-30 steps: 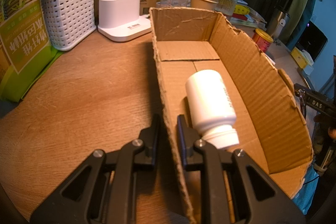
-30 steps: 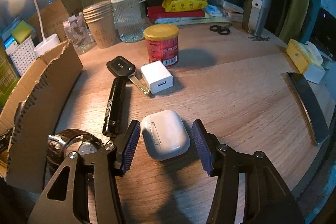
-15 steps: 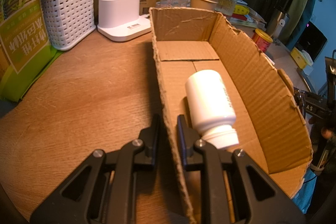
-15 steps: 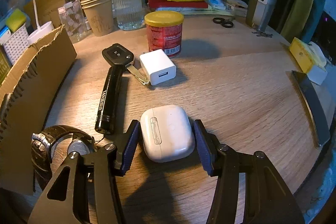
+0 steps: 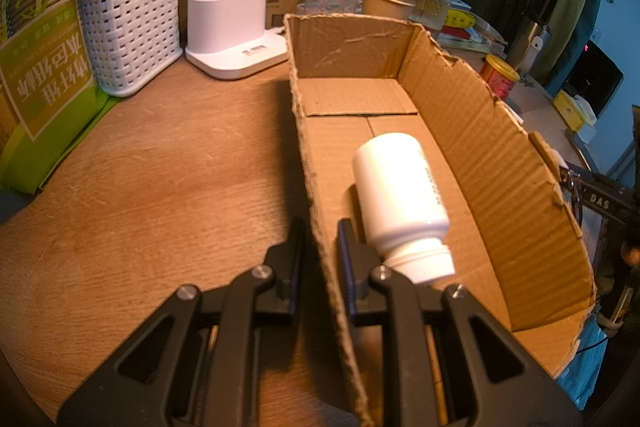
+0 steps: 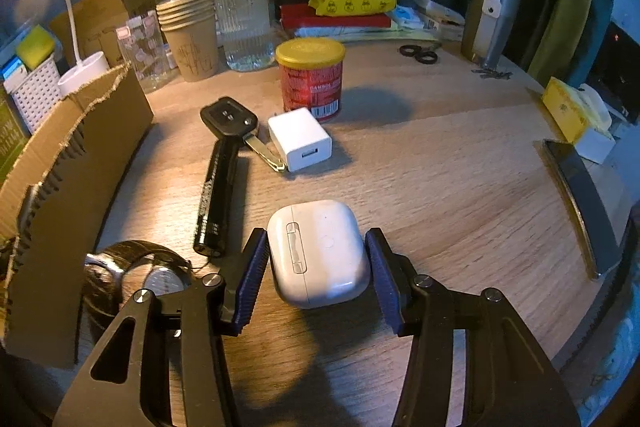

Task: Organize rigid objects
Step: 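Lift the earbud case with the right tool and carry it over the box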

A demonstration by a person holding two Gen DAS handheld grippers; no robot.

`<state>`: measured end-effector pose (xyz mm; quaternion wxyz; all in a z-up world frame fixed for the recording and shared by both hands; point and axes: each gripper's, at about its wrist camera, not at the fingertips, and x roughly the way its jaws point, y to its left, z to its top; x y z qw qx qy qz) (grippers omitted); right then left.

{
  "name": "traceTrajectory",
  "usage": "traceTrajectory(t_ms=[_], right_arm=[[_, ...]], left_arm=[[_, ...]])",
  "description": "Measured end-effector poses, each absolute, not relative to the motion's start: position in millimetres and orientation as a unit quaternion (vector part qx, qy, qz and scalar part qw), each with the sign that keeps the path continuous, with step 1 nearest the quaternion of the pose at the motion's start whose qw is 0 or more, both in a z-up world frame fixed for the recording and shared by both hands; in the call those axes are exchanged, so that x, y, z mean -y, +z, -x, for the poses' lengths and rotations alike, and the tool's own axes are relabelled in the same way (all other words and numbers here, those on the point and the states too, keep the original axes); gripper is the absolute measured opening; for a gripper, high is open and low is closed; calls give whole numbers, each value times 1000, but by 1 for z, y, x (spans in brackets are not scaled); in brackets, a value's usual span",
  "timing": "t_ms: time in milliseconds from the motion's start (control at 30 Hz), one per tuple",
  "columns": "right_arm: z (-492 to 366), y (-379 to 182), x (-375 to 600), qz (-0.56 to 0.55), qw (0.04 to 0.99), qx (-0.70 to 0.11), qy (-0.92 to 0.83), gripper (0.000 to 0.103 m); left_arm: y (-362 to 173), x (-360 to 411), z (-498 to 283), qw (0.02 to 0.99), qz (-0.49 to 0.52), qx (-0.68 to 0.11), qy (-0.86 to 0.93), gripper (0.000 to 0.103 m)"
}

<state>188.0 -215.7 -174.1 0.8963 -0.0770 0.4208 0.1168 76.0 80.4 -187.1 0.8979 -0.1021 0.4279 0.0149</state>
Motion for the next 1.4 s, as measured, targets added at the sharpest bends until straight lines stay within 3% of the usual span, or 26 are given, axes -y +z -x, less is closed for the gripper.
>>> traceTrajectory(t_ms=[933,1400], right_arm=[[-142,-96,170,62,911,-349,210,53],[-113,-86,124,66,891,-341,293,53]], left_arm=[[-187,-80,-76,898,102,-428,15,18],[-187,-80,-76,898,102,-428,15,18]])
